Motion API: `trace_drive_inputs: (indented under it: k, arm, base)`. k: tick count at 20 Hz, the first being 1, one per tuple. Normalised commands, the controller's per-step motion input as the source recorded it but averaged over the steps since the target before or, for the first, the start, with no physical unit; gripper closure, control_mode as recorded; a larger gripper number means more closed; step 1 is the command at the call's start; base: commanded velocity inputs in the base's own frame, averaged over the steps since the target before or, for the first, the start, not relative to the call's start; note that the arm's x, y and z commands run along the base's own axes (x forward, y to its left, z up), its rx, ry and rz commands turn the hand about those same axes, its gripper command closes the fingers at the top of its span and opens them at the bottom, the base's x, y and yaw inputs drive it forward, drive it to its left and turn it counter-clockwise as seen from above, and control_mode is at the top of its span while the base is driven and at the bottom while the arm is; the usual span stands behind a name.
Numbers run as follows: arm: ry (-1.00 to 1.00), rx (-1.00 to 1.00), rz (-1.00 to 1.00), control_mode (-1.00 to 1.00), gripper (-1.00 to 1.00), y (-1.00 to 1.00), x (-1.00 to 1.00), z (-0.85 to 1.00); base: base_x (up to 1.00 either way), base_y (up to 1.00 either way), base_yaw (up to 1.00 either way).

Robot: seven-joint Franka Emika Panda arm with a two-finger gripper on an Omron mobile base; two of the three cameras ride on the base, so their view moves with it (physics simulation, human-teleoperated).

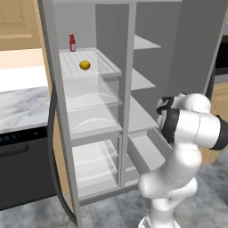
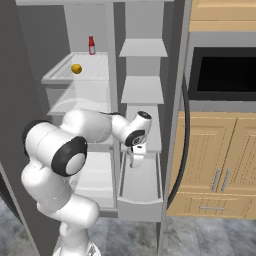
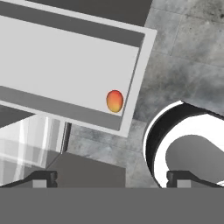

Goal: Take the lemon and mango from the fridge shelf and place them in the freezer drawer to begin freezing them.

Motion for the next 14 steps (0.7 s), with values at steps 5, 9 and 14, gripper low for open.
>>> trace_drive_inputs:
  k: [5, 9, 14]
  arm:
    - [-0.06, -0.1, 0.0, -1.0, -1.0, 0.07, -0.3, 0.61]
    - [-0.1, -0.14, 0.0, -1.0, -1.0, 0.2, -0.5, 0.39]
    - [-0.11, -0.12, 0.0, -1.0, -1.0, 0.27, -0.61, 0.39]
  base:
    - [0.0, 0.0, 0.0]
    - [0.0, 0.0, 0.0]
    - [0.0, 0.0, 0.0]
